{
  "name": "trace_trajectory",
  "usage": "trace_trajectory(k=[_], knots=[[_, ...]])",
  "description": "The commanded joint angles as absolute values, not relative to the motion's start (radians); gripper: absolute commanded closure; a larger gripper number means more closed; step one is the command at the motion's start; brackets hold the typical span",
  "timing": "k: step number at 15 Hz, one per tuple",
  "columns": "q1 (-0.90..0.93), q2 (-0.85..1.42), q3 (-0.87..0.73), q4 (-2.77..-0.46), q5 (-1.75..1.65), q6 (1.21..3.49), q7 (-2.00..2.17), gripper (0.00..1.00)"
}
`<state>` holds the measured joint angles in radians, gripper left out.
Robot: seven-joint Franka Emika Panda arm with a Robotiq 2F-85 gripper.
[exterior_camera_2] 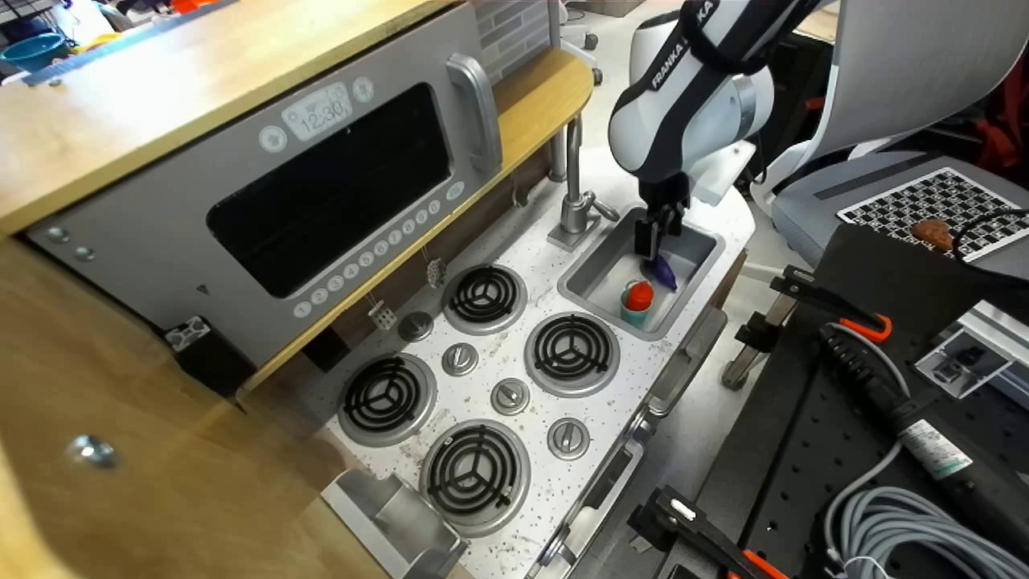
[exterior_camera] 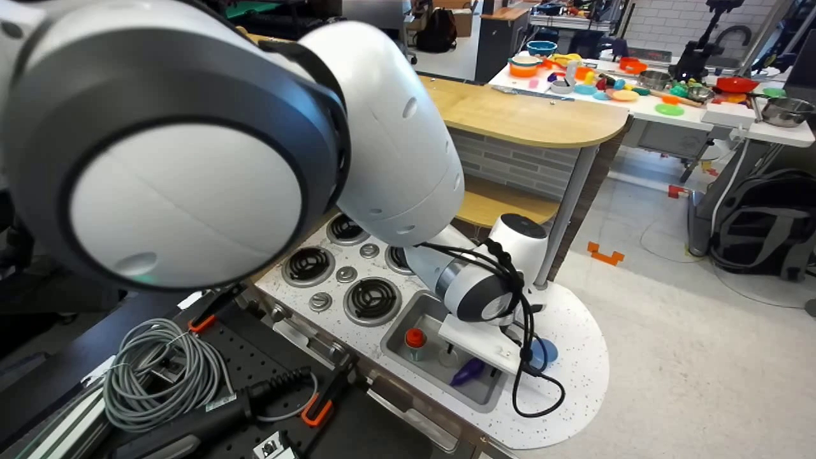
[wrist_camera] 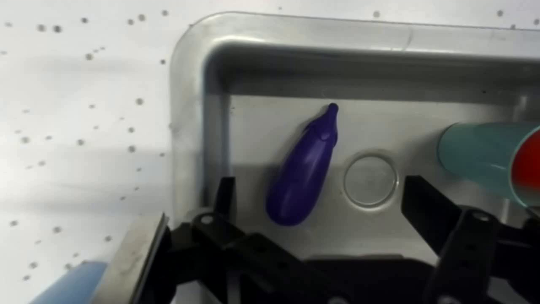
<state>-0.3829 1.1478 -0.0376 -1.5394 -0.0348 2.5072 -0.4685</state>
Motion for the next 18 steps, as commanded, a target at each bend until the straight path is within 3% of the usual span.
trace_trajectory(k=[1, 7, 11, 12, 18], knots=[[-0.407, 0.955, -0.053, -1.728, -0.057, 2.553, -0.482, 0.00], [-0.447, 0.655, -0.079, -1.970, -0.051, 2.511, -0.527, 0.00], [-0.498, 0.467, -0.086, -2.099, -0.016, 2.260, -0.609, 0.00], [-0.457, 0.585, -0.097, -1.988, -0.025, 2.352, -0.555, 0.00], [-0.453, 0.575, -0.102, -2.000, -0.025, 2.336, -0.561, 0.00]])
